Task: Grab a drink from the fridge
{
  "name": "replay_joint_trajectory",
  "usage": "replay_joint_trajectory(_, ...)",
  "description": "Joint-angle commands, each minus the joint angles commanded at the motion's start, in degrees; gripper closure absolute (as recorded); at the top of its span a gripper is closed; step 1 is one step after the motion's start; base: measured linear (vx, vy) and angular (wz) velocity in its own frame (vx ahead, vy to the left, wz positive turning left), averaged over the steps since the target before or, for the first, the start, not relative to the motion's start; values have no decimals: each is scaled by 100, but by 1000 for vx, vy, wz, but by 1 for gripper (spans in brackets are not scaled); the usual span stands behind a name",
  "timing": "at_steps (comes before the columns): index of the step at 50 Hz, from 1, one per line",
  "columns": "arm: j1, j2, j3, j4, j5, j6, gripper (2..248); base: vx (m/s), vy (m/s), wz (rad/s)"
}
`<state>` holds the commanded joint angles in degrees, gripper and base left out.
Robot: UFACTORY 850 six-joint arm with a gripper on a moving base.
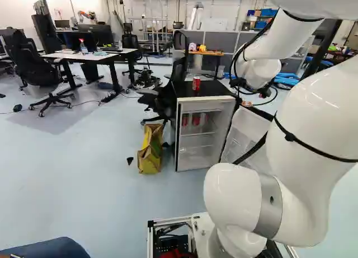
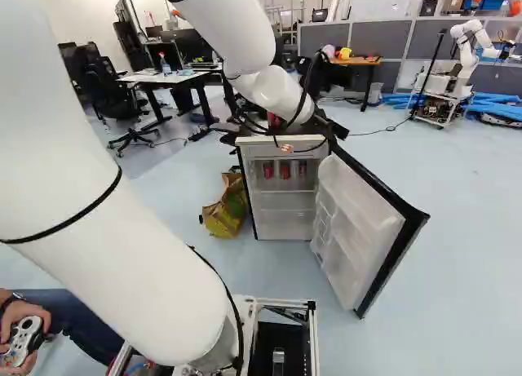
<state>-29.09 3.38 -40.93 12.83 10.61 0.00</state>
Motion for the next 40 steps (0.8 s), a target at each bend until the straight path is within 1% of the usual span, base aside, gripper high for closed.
replay_joint_trajectory(25,-513,180,-168,631,-844,0,3,0,0,0)
replay_joint_trajectory(40,-822,53,-290,934,-1329,0,3,0,0,0)
